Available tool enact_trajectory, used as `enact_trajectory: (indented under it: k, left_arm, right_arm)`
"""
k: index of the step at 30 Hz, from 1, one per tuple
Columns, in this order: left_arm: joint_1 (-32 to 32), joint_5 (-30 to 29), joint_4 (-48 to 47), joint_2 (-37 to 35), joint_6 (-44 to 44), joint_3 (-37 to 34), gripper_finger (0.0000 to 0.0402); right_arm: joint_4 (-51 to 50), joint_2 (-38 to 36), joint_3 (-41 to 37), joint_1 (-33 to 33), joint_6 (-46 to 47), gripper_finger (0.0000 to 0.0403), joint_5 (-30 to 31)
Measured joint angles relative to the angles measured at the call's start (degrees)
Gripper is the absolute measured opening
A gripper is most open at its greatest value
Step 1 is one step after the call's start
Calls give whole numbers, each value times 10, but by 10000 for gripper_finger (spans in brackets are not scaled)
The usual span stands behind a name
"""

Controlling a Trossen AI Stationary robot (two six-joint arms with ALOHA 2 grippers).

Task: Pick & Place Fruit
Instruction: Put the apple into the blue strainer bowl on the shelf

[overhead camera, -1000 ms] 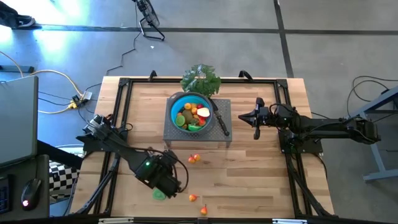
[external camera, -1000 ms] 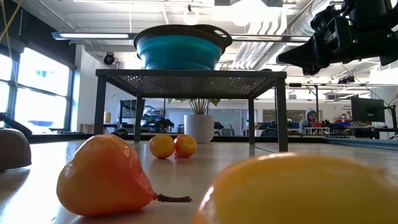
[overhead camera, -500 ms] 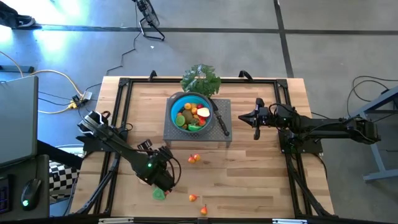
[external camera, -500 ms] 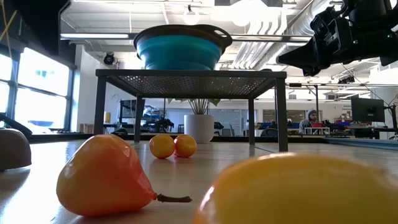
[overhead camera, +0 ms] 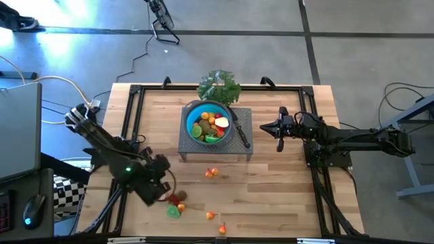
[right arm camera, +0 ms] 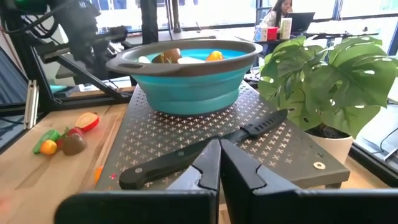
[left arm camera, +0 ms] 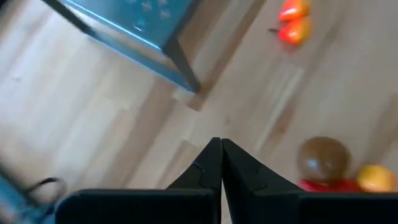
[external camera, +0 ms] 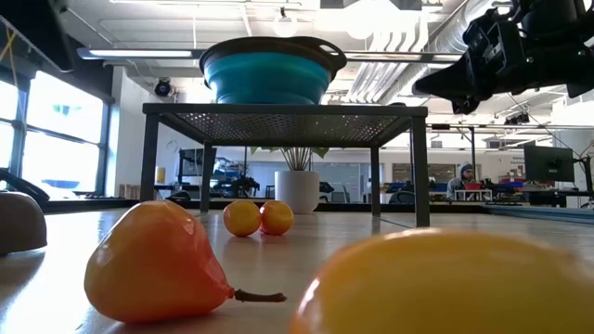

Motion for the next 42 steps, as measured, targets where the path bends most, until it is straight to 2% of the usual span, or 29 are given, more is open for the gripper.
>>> enact_trajectory:
  k: [6, 12, 16, 27, 30, 35, 42]
  left_arm:
    - [-52, 10, 66, -37, -68, -70, 0]
    - [-89, 100, 86, -37, -200, -85, 0]
    - [-112, 121, 93, -37, -253, -85, 0]
    - [-112, 122, 105, -37, -249, -85, 0]
    - [-112, 122, 103, -37, -203, -85, 2]
    - [-112, 122, 100, -37, -150, -85, 46]
    - [-112, 119, 100, -37, -70, -84, 166]
  right_arm:
    - [10, 0, 0, 0, 1, 2, 0]
    - [16, 0, 0, 0, 14, 2, 0]
    - [16, 0, 0, 0, 14, 2, 0]
    - [15, 0, 0, 0, 14, 2, 0]
    - [15, 0, 0, 0, 14, 2, 0]
    - [15, 0, 0, 0, 15, 2, 0]
    - [15, 0, 0, 0, 15, 2, 0]
